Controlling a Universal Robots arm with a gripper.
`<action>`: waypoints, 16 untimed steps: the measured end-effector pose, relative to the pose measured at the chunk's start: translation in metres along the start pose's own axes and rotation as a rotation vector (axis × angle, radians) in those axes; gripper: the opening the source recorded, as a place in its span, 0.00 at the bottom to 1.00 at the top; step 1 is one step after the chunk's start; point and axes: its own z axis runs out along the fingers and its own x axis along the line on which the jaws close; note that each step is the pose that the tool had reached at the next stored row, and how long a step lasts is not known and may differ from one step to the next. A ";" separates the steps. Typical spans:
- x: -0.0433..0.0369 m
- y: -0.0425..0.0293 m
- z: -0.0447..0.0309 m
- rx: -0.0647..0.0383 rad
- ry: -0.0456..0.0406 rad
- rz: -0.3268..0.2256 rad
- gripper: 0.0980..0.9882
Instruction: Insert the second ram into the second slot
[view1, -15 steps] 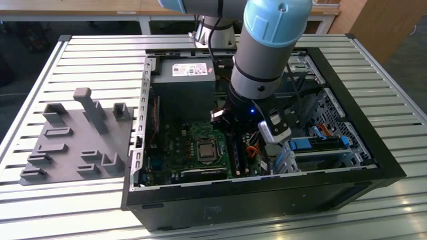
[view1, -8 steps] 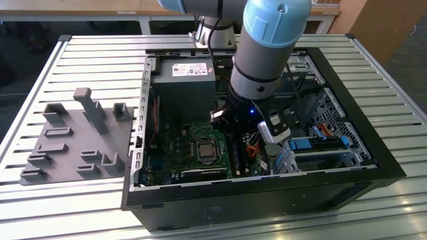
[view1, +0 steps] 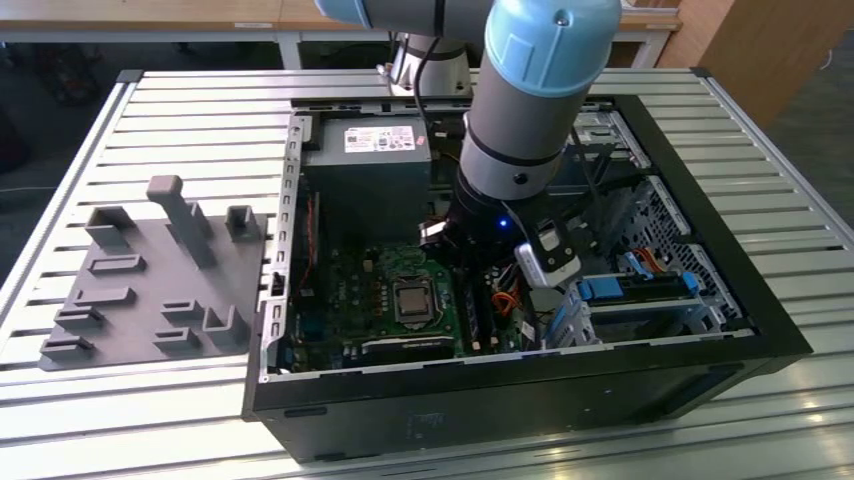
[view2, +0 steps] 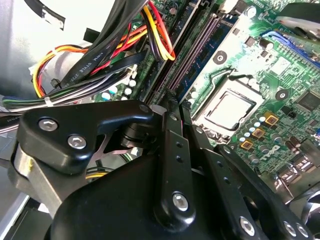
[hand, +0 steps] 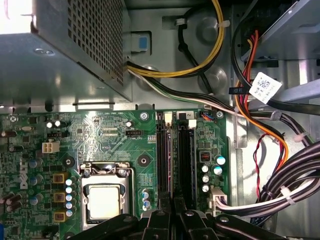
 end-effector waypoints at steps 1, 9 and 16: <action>0.0000 0.0000 0.0000 0.000 0.0000 0.000 0.04; 0.0000 0.0001 -0.0011 0.000 0.0000 -0.001 0.04; -0.0003 0.0001 -0.0018 -0.002 0.0003 -0.004 0.04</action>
